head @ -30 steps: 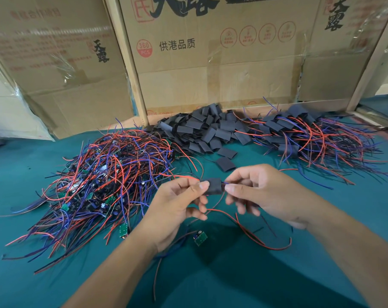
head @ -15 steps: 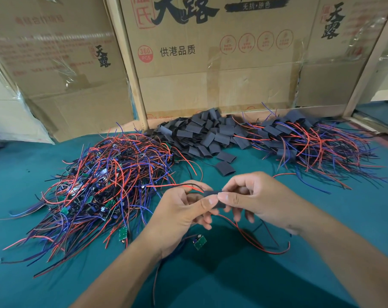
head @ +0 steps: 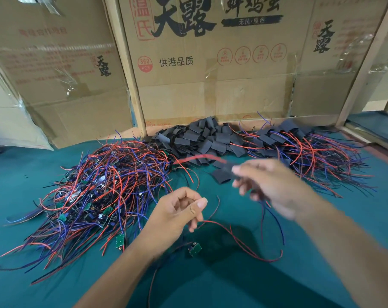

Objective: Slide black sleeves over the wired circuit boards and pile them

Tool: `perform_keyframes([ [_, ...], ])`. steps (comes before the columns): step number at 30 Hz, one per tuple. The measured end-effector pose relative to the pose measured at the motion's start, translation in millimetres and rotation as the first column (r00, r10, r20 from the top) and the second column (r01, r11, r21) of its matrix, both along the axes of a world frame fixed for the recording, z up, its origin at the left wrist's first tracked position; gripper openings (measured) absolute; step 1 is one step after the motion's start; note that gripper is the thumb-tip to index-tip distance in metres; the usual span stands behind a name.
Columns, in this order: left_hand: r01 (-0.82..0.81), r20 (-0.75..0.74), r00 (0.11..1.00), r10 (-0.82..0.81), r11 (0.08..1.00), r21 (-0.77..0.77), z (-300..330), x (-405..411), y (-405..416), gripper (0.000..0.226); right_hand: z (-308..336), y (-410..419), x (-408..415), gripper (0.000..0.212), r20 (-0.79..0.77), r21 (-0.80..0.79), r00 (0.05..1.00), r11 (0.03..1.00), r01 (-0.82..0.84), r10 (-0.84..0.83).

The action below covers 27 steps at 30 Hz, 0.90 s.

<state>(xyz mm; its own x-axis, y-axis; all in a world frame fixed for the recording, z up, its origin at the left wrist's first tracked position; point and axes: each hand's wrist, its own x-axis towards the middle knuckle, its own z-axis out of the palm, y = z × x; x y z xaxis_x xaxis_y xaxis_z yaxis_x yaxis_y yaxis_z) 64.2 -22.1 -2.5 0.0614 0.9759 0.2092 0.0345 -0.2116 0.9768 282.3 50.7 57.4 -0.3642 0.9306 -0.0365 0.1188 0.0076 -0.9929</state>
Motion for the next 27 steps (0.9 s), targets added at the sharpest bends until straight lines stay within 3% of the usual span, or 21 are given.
perform_keyframes([
  [2,-0.068,-0.103,0.992,0.07,0.997,0.024,-1,-2,2,0.027,16,38,15,0.012,-0.027,0.039,0.978,0.978,0.205,-0.204],
  [5,-0.126,-0.176,0.975,0.133,0.991,0.05,0,-5,4,0.022,40,109,38,0.015,0.058,0.169,0.887,0.88,0.444,-0.459],
  [7,-0.147,-0.114,0.982,0.148,0.989,0.013,2,-3,3,0.02,51,151,53,0.026,0.182,0.231,0.801,0.816,0.529,-0.571],
  [8,-0.154,-0.02,0.988,0.154,0.987,-0.037,3,-2,3,0.019,51,166,59,0.034,0.314,0.286,0.731,0.794,0.536,-0.606],
  [10,-0.148,0.181,0.969,0.171,0.98,-0.135,8,-3,4,0.017,42,183,67,0.043,0.572,0.434,0.504,0.76,0.484,-0.647],
  [12,-0.143,0.302,0.933,0.194,0.973,-0.181,11,-6,4,0.018,28,184,70,0.039,0.668,0.55,0.325,0.738,0.39,-0.669],
  [15,-0.132,0.364,0.91,0.198,0.971,-0.198,13,-9,5,0.019,15,181,71,0.036,0.659,0.692,0.161,0.676,0.252,-0.735],
  [18,-0.145,0.262,0.945,0.193,0.971,-0.192,9,-8,6,0.017,17,176,65,0.037,0.612,0.786,0.06,0.615,0.063,-0.789],
  [19,-0.167,0.159,0.968,0.192,0.973,-0.159,6,-8,6,0.022,20,172,57,0.036,0.603,0.795,0.075,0.606,0.015,-0.794],
  [21,-0.19,-0.193,0.963,0.188,0.982,0.009,1,-9,5,0.025,26,158,31,0.029,0.597,0.797,0.206,0.601,-0.05,-0.775],
  [23,-0.093,-0.566,0.807,0.17,0.982,0.163,-4,-8,1,0.028,29,136,-6,0.02,0.61,0.769,0.405,0.631,-0.098,-0.681],
  [24,-0.046,-0.685,0.709,0.167,0.98,0.192,-6,-7,-1,0.03,28,123,-26,0.017,0.627,0.74,0.492,0.659,-0.135,-0.604],
  [27,-0.011,-0.806,0.562,0.187,0.976,0.219,-6,-6,-4,0.029,16,87,-83,0.013,0.684,0.627,0.644,0.728,-0.277,-0.344],
])
